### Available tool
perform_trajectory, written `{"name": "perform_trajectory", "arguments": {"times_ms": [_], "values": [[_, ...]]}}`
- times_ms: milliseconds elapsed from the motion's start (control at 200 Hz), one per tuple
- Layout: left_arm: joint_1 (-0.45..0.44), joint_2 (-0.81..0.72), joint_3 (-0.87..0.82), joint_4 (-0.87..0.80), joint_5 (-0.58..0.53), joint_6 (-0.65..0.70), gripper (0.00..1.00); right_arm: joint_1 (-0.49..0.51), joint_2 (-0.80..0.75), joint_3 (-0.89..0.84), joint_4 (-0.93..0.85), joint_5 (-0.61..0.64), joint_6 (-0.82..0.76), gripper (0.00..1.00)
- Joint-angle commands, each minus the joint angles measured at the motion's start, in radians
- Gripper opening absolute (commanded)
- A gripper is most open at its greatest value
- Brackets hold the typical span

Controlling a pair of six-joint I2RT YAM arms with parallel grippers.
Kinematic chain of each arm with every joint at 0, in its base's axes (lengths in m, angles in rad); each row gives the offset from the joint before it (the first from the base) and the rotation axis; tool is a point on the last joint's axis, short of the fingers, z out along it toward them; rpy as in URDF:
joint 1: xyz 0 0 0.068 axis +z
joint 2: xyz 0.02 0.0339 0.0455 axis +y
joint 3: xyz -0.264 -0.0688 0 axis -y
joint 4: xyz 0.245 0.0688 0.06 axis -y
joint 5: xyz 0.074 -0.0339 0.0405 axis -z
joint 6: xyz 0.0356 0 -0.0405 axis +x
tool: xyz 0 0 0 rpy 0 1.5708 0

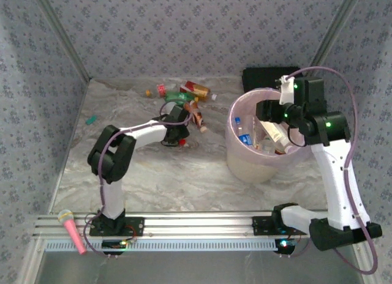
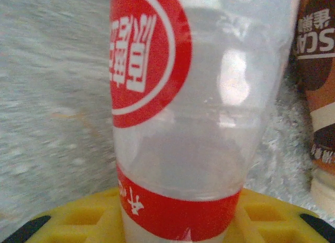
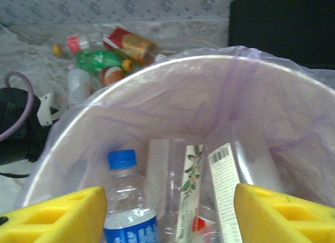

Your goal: Put the plastic bottles in the bin

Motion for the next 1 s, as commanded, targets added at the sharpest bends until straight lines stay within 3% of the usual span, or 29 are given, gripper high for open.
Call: {"name": "perform_trajectory", "arguments": {"times_ms": [0, 170, 330, 480, 615, 735, 994], "values": [[0.004, -0.135, -0.026, -0.022, -0.068, 0.084, 0.39, -0.001, -0.042, -0.015, 0.049, -0.115, 0.06, 0.67], [0.005, -0.279, -0.075, -0.04, -0.062, 0.161, 0.3, 0.013, -0.064, -0.036, 0.134, -0.254, 0.116, 0.67], [0.012, -0.416, -0.139, 0.003, 0.025, 0.225, 0.28, 0.057, -0.041, -0.022, 0.2, -0.335, 0.15, 0.67], [0.022, -0.527, -0.202, 0.091, 0.161, 0.277, 0.27, 0.16, 0.027, 0.028, 0.224, -0.288, 0.151, 0.66], [0.023, -0.606, -0.28, 0.234, 0.269, 0.308, 0.19, 0.241, 0.078, 0.069, 0.27, -0.198, 0.164, 0.66], [0.025, -0.652, -0.339, 0.393, 0.403, 0.324, 0.14, 0.309, 0.151, 0.11, 0.307, -0.19, 0.18, 0.67], [0.022, -0.657, -0.363, 0.546, 0.578, 0.308, 0.11, 0.4, 0.366, 0.255, 0.308, -0.223, 0.167, 0.84]]}}
